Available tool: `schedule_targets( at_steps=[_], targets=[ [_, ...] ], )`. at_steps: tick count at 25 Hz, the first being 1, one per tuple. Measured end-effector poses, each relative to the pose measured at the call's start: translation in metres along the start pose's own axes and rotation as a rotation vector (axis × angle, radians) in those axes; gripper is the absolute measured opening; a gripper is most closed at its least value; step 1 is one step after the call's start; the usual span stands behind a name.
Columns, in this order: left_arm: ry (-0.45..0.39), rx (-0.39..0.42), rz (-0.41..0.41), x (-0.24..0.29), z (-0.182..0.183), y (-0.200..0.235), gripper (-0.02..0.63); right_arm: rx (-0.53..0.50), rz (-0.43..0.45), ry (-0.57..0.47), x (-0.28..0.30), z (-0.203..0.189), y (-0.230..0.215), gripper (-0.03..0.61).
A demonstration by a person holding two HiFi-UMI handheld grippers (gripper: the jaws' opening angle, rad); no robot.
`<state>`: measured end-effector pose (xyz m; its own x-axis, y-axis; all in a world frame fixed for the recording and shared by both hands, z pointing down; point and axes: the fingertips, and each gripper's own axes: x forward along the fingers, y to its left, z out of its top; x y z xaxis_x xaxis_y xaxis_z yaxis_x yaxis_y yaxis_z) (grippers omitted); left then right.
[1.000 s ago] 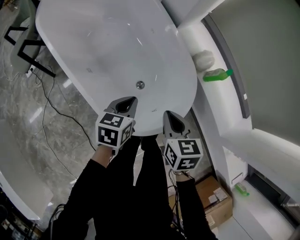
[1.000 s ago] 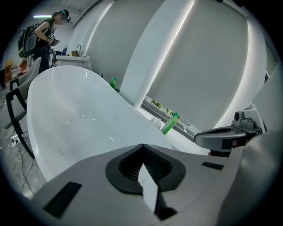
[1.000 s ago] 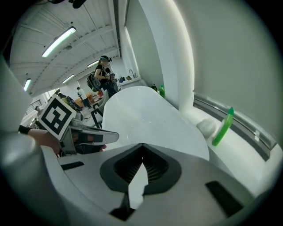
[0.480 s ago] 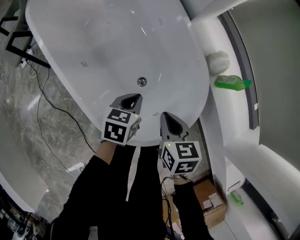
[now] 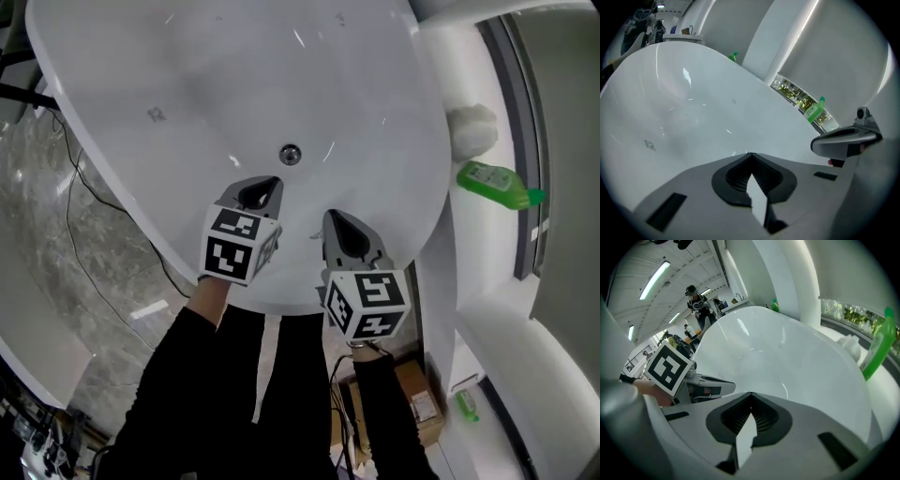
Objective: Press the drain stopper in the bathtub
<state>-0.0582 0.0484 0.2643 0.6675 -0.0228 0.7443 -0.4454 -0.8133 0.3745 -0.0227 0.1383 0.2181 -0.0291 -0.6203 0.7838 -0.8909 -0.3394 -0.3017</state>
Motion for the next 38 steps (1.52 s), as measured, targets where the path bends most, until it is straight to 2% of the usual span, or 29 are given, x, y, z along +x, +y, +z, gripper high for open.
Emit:
schedule_targets(
  at_steps=[16, 31, 38],
  targets=[
    [0.036, -0.056, 0.084, 0.076, -0.017, 0.033, 0.005, -0.028, 0.051, 0.074, 0.077, -0.011, -0.034, 0.002],
    [0.102, -0.14, 0.144, 0.152, -0.05, 0.062, 0.005, -0.052, 0.085, 0.139, 0.133, -0.028, -0.071, 0.002],
    [0.128, -0.168, 0.151, 0.182, -0.065, 0.068, 0.005, -0.094, 0.108, 0.188, 0.16, -0.037, -0.083, 0.002]
  ],
)
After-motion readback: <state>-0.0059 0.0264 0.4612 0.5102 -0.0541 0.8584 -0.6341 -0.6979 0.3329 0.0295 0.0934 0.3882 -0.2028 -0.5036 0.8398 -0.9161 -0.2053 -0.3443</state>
